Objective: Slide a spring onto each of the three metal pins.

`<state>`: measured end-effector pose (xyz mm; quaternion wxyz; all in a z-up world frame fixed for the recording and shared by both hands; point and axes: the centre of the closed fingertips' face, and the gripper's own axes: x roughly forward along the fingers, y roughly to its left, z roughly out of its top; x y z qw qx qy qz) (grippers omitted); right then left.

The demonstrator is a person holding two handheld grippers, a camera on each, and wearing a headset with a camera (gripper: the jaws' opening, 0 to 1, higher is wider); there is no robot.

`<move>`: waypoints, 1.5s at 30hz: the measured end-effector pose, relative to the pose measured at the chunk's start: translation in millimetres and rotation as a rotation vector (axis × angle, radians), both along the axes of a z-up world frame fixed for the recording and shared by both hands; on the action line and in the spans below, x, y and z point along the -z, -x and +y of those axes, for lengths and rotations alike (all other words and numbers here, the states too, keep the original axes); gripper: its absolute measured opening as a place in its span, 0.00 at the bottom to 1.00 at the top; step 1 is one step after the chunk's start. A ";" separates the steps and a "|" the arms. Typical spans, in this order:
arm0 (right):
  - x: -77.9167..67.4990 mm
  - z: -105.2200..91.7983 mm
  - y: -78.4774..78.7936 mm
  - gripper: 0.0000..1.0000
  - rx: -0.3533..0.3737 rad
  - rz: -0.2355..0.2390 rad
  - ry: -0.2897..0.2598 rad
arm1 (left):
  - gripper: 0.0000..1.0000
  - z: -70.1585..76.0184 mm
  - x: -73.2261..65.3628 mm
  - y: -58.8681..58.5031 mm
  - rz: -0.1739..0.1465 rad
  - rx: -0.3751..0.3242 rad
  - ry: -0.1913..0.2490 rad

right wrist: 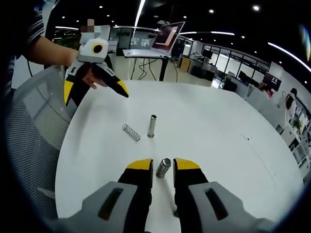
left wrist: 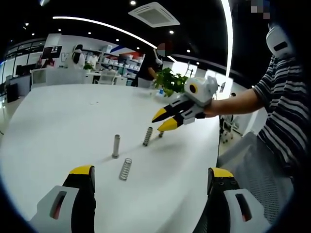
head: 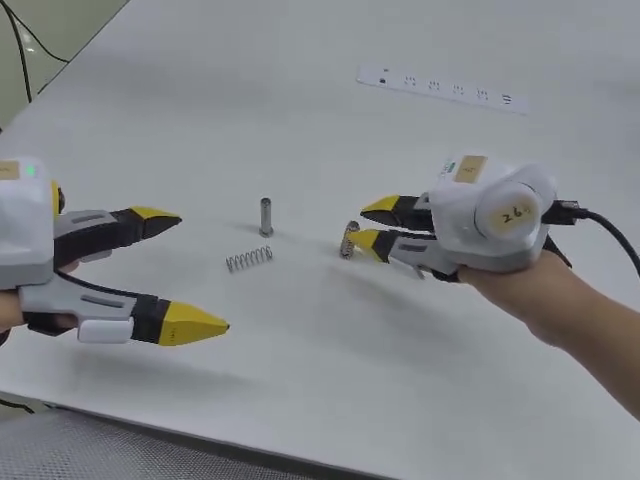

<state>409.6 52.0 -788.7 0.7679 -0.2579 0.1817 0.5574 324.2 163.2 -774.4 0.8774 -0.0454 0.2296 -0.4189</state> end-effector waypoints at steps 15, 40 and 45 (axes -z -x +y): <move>2.0 15.1 25.9 0.14 -0.132 -0.034 0.051 | 0.92 1.6 0.5 1.7 0.001 -0.007 0.006; 17.7 77.5 37.2 0.13 -0.393 -0.055 0.168 | 0.91 6.6 3.5 4.0 0.005 -0.017 0.004; 35.7 86.4 41.0 0.13 -0.434 -0.057 0.217 | 0.91 7.5 3.0 4.2 0.005 -0.022 0.012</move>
